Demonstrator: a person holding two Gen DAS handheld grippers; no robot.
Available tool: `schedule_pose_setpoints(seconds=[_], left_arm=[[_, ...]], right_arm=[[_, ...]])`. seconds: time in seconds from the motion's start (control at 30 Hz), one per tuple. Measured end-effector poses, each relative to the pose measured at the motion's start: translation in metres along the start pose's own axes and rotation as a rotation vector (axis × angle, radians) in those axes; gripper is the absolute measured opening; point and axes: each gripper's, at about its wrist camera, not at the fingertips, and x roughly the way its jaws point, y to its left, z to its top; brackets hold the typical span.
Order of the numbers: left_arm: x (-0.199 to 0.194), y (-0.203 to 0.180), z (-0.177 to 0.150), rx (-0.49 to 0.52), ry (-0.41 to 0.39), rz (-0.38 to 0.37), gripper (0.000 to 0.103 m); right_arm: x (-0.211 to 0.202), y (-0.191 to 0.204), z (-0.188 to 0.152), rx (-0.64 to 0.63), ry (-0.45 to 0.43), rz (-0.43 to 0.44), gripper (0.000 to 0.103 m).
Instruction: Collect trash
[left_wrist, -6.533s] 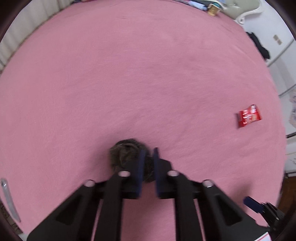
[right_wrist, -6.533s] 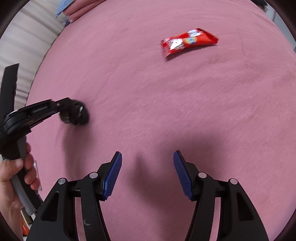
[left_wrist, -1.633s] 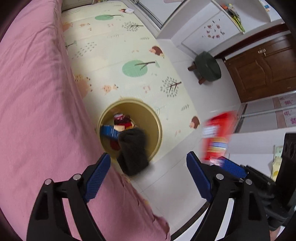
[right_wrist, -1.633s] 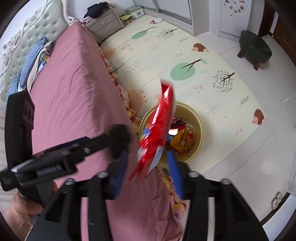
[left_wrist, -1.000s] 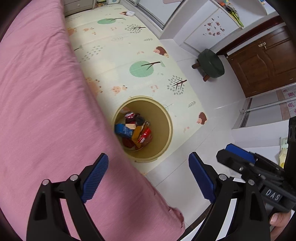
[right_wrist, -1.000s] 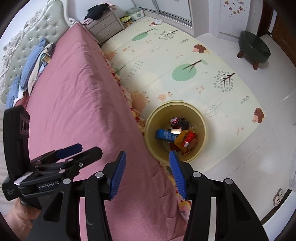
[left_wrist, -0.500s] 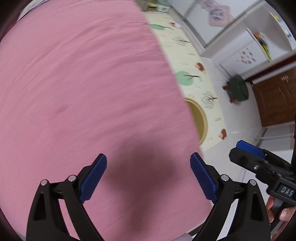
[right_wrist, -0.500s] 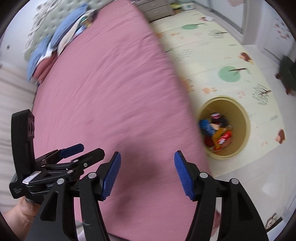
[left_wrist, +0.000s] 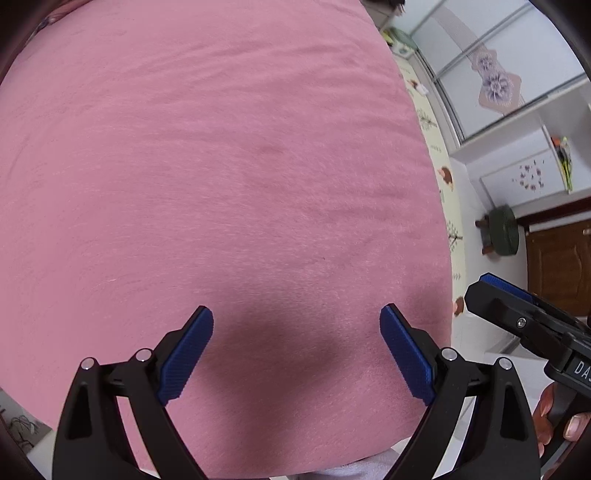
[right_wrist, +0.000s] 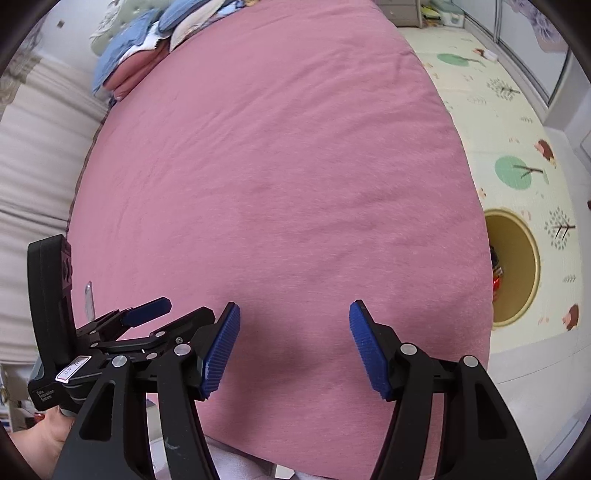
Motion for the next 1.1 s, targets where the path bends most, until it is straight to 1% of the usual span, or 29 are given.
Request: schedule_pose_setpoints(seconds=[0.07, 0.1, 0.23, 0.37, 0.4, 0.5, 0.63, 0.7, 0.77, 0.8, 0.9, 1.0, 1.1], left_arm=[[-0.02, 0.003, -0.001, -0.009, -0.031, 0.015, 0.093], [-0.029, 0.003, -0.004, -0.01, -0.047, 0.021, 0.093], [-0.079, 0.006, -0.009, -0.012, -0.127, 0.062, 0.098], [-0.129, 0.013, -0.013, -0.044, -0.166, 0.059, 0.098], [-0.143, 0.013, -0.014, -0.043, -0.187, 0.069, 0.098], [-0.182, 0.009, -0.02, -0.019, -0.252, 0.116, 0.098], [-0.229, -0.001, -0.032, 0.007, -0.354, 0.171, 0.098], [-0.246, -0.004, -0.038, 0.008, -0.39, 0.171, 0.099], [-0.26, -0.006, -0.043, 0.01, -0.419, 0.17, 0.099], [-0.266, -0.008, -0.045, 0.015, -0.434, 0.176, 0.099], [-0.282, -0.01, -0.05, 0.041, -0.478, 0.21, 0.099], [-0.29, -0.011, -0.053, 0.057, -0.5, 0.223, 0.098], [-0.3, -0.007, -0.056, 0.042, -0.527, 0.222, 0.098]], right_arm=[[-0.008, 0.013, -0.002, -0.012, -0.016, -0.008, 0.063], [-0.014, 0.02, -0.003, -0.022, -0.029, -0.012, 0.066], [-0.048, 0.053, -0.004, -0.067, -0.088, -0.013, 0.072], [-0.082, 0.077, -0.007, -0.092, -0.146, -0.016, 0.077], [-0.09, 0.084, -0.009, -0.095, -0.157, -0.014, 0.081], [-0.115, 0.103, -0.016, -0.113, -0.199, -0.013, 0.088], [-0.139, 0.124, -0.026, -0.16, -0.255, -0.034, 0.091], [-0.15, 0.131, -0.031, -0.174, -0.289, -0.045, 0.092], [-0.164, 0.139, -0.038, -0.179, -0.345, -0.049, 0.093], [-0.171, 0.143, -0.042, -0.179, -0.373, -0.048, 0.094], [-0.182, 0.15, -0.05, -0.183, -0.414, -0.037, 0.094], [-0.193, 0.156, -0.057, -0.183, -0.469, -0.042, 0.094], [-0.202, 0.157, -0.062, -0.174, -0.518, -0.022, 0.094]])
